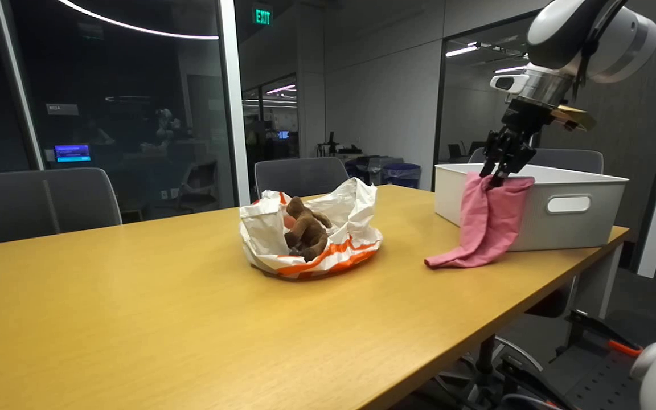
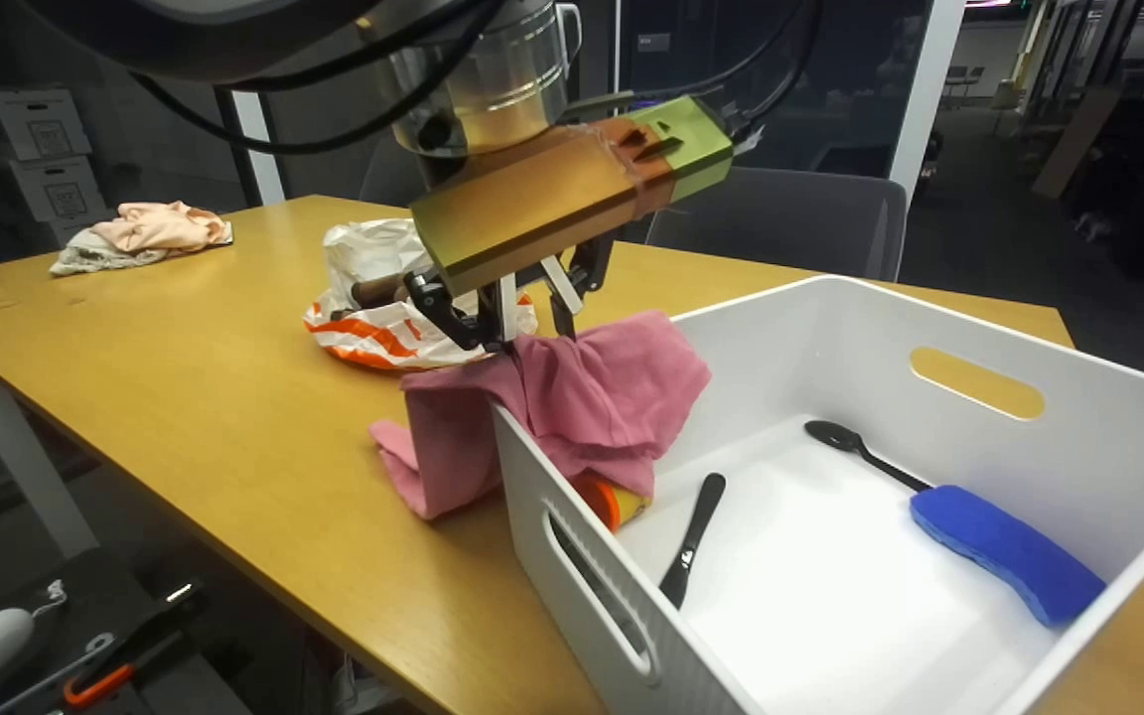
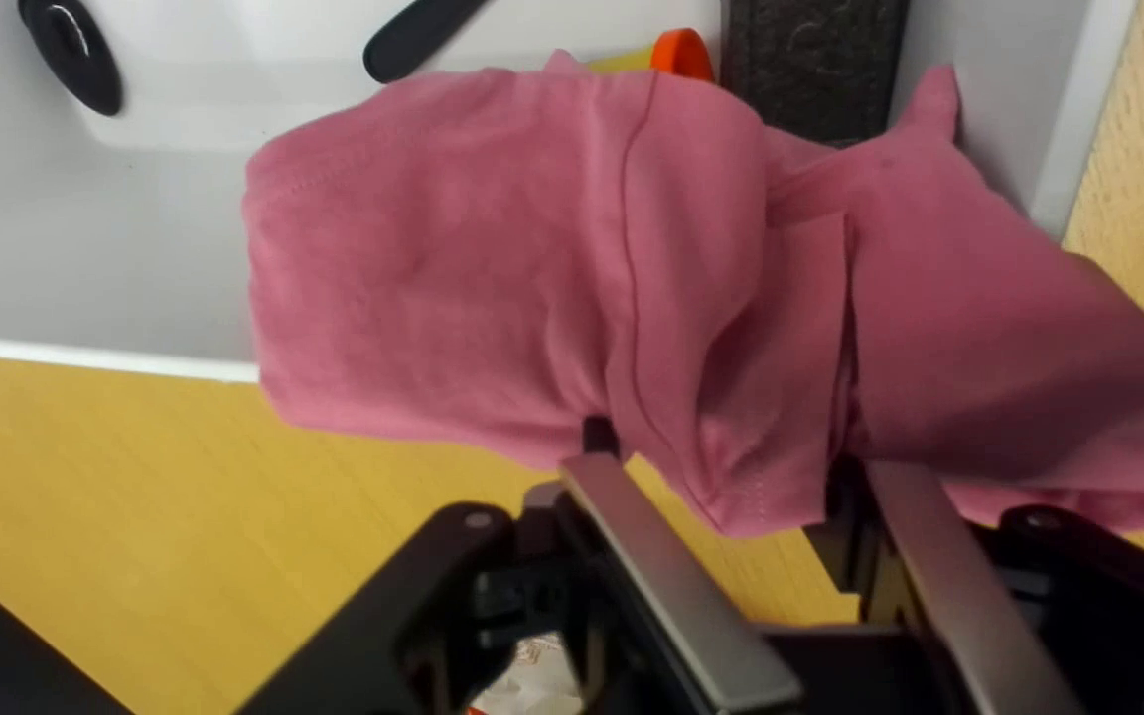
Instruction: Put the plush toy and the pink shirt into the carrier bag
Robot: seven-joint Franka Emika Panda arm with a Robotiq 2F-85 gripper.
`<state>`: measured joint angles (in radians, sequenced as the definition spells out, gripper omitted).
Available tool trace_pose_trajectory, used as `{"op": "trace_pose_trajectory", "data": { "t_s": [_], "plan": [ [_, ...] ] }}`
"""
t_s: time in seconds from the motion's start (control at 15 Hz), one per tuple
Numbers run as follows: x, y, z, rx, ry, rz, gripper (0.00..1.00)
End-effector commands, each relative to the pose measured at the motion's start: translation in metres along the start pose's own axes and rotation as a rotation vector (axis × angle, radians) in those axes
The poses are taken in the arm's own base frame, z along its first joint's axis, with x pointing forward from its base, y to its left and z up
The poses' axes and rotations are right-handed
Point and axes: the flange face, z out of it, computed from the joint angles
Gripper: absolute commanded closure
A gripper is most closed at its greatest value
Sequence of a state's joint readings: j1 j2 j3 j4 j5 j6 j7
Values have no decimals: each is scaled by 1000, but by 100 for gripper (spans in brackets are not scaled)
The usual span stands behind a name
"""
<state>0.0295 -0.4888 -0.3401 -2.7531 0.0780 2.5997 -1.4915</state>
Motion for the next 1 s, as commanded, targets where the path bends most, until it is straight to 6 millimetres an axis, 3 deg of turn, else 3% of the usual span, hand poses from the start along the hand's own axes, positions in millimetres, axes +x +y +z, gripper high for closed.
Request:
{"op": "trace_pose_trajectory", "data": {
  "t_s": [0.0, 0.07, 0.27, 0.33, 0.4, 0.8, 0.93],
  "plan": [
    [-5, 0, -6, 2, 3, -14, 85],
    [-5, 0, -6, 3, 4, -15, 91],
    [-4, 0, -8, -5, 13, -13, 97],
    [-2, 1, -11, -16, 23, -12, 92],
    [3, 3, -20, -43, 54, -3, 93],
    [44, 20, -94, -226, 255, 53, 92],
    [67, 10, -131, -293, 314, 50, 92]
  ]
}}
